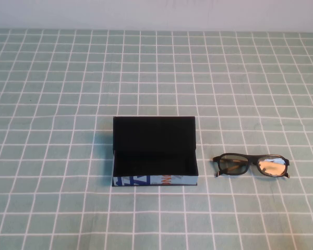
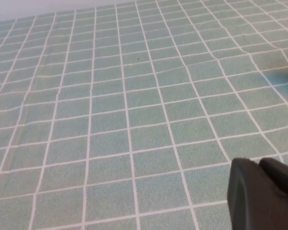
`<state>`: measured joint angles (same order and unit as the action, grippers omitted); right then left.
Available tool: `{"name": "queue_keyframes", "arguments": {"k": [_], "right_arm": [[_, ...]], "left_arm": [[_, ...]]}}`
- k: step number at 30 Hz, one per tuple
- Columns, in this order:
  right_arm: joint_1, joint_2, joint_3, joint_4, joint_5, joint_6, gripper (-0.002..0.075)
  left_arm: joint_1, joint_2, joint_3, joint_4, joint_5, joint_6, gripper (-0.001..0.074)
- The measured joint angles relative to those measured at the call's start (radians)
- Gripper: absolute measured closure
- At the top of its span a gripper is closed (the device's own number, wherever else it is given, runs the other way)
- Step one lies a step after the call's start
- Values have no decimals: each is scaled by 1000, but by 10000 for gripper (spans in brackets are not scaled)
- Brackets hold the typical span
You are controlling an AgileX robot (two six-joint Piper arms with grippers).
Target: Return glasses to glasses case
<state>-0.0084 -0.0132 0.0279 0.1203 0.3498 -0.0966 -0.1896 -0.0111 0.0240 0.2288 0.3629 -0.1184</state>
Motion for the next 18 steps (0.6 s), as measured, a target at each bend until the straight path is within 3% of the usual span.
{"name": "queue_keyframes", "arguments": {"k": [18], "right_arm": [[0, 0, 0, 0, -2, 0, 738]], "left_arm": [[0, 0, 0, 0, 0, -6, 734]]}}
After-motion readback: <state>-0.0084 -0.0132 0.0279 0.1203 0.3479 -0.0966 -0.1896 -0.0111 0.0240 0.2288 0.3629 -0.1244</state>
